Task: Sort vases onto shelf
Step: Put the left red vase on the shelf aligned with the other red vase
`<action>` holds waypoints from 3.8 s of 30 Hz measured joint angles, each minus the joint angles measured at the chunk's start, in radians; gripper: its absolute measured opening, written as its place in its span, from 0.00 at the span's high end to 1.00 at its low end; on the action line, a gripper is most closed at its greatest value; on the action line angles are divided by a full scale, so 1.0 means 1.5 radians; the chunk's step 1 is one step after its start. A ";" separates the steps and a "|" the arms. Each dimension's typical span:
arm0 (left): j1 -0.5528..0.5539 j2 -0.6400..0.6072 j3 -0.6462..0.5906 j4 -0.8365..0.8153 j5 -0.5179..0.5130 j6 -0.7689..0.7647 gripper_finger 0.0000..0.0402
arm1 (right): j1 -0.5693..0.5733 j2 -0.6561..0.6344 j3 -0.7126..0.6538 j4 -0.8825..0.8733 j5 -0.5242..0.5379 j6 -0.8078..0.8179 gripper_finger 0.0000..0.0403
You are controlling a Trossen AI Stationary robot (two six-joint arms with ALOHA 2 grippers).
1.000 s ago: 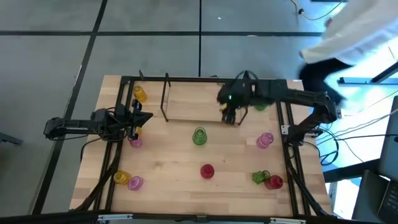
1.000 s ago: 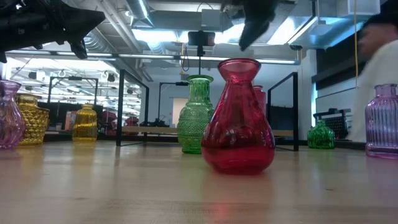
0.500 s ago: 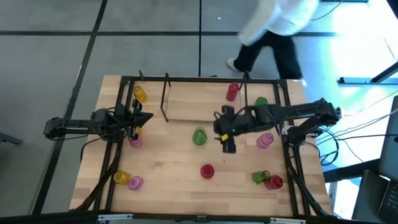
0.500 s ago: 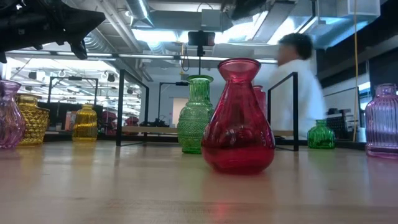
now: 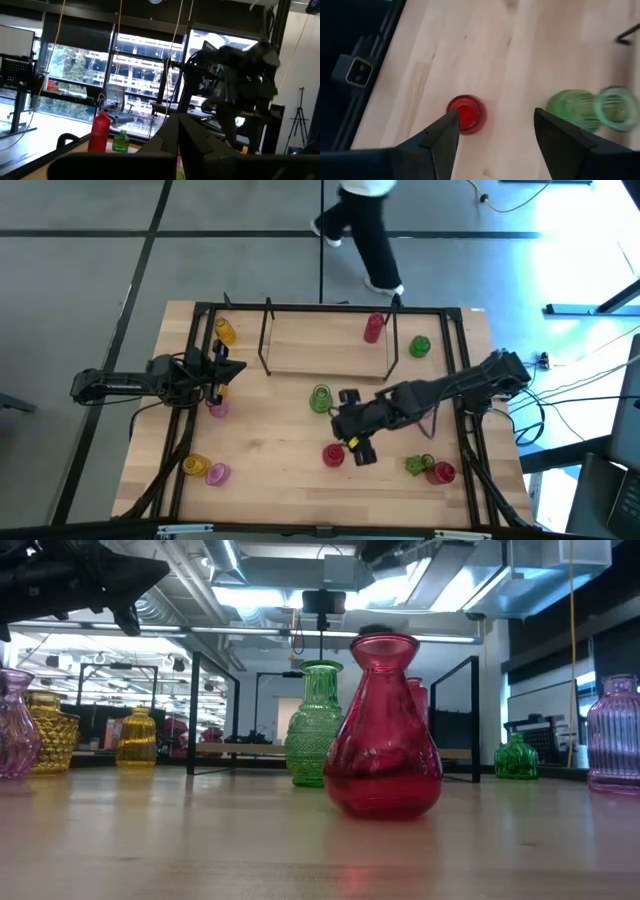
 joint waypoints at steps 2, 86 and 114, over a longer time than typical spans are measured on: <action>0.000 0.000 0.000 -0.001 0.000 0.000 1.00 | 0.007 0.015 0.000 0.006 -0.001 0.000 0.41; 0.000 0.000 -0.001 0.007 -0.002 0.005 1.00 | 0.045 0.153 0.116 -0.247 0.140 0.038 1.00; 0.000 0.000 -0.001 0.009 -0.002 0.005 1.00 | -0.145 0.038 0.117 -0.430 0.404 0.114 1.00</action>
